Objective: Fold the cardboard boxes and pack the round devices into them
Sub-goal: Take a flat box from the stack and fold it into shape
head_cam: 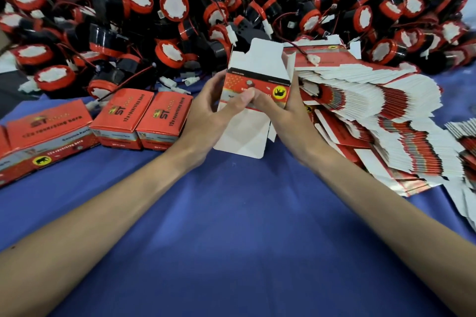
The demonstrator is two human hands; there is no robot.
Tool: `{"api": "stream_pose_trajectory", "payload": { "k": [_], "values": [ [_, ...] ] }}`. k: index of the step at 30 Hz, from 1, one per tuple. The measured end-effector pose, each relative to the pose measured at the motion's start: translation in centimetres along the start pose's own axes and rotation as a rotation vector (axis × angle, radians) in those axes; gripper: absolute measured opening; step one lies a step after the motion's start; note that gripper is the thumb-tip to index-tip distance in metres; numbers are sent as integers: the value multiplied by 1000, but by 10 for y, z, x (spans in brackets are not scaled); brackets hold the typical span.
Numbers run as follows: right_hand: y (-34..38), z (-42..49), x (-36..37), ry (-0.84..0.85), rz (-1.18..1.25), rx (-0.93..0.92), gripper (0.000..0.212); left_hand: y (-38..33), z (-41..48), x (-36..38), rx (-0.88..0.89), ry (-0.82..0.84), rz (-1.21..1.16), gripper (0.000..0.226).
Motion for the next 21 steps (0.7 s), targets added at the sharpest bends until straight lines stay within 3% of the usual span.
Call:
{"api": "stream_pose_trajectory", "payload": {
  "k": [5, 9, 13, 15, 17, 19, 21],
  "values": [
    [-4, 1, -2, -35, 27, 1, 61, -1, -1, 0, -36, 40, -120, 49],
    [-13, -2, -6, -124, 120, 9, 76, 2, -1, 0, -61, 40, -209, 38],
    [-17, -2, -3, -78, 193, 10, 82, 3, -3, -1, -33, -1, -260, 39],
    [-18, -3, -2, -62, 155, -1, 73, 1, -5, -1, 13, -21, -278, 46],
    [-17, -3, 0, -53, 150, -5, 46, -1, -5, 0, 43, -29, -259, 49],
    [-17, -4, 2, -59, 203, -2, 26, -3, -5, -1, 53, -41, -217, 40],
    [-18, -5, 0, -89, 265, 20, 20, -1, -3, -1, 56, -46, -181, 23]
  ]
}}
Point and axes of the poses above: each hand's wrist, its own z-axis towards the middle knuckle, its own x-axis out of the palm, y = z × x, the point moved 3 cm from there along z, towards the middle knuckle, and after that the axes turned 8 degrees about y, right-handed, at the moved point
